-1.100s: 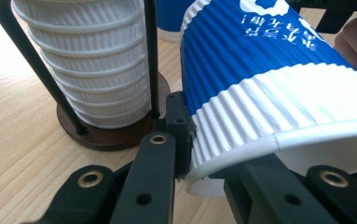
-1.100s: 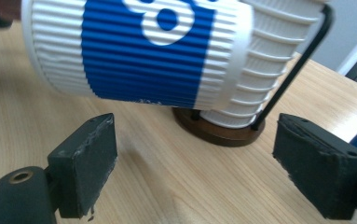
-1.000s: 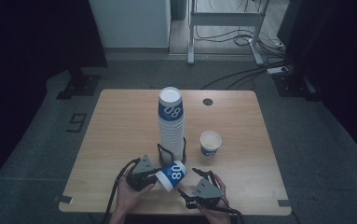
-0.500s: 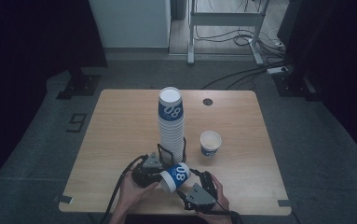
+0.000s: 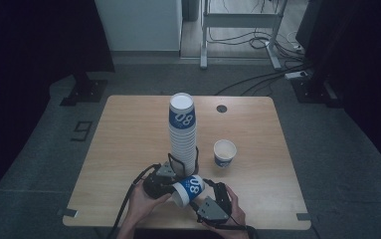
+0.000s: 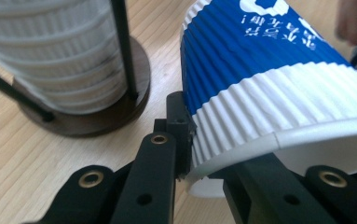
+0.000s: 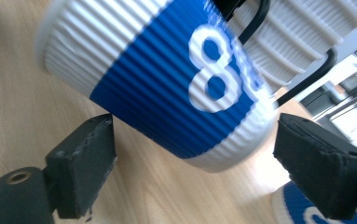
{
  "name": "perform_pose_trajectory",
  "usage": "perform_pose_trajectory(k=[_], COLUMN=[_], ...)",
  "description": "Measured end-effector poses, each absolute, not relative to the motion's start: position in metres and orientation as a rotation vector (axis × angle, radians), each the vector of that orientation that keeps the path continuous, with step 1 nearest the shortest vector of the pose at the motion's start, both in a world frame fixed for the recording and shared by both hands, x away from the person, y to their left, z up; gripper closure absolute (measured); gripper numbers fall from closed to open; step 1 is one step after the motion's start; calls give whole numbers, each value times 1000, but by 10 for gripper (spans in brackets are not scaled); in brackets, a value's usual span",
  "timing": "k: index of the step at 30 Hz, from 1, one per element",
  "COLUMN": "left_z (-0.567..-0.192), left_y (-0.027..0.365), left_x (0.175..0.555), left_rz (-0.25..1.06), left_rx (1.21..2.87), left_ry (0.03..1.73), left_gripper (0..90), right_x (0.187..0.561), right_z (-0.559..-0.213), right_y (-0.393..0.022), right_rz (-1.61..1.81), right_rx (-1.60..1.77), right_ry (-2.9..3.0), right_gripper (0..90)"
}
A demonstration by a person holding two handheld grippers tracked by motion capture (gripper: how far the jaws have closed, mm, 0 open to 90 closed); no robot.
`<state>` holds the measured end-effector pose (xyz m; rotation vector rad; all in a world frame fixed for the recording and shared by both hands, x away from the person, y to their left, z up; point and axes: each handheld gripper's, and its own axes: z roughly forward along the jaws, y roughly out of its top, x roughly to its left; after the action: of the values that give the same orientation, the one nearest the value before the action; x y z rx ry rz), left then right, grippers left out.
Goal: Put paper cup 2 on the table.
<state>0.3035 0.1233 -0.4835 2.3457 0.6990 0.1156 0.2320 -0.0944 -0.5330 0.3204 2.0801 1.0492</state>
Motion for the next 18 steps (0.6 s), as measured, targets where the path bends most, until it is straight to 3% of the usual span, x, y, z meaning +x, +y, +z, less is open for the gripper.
perform_pose_trajectory(k=[6,9,18], left_z=[-485,-485,-483], left_y=[118,115,114], left_x=[304,304,304], left_rz=[92,82,48], left_rx=[2380,2387,2349], left_ry=[689,675,679], left_gripper=[842,850,855], right_x=[229,228,228], right_z=[-530,-529,-527], right_y=[-92,-87,-76], right_rz=[1040,1051,1043], right_rx=[246,202,151], right_ry=[2104,2130,2133], right_gripper=[99,35,3])
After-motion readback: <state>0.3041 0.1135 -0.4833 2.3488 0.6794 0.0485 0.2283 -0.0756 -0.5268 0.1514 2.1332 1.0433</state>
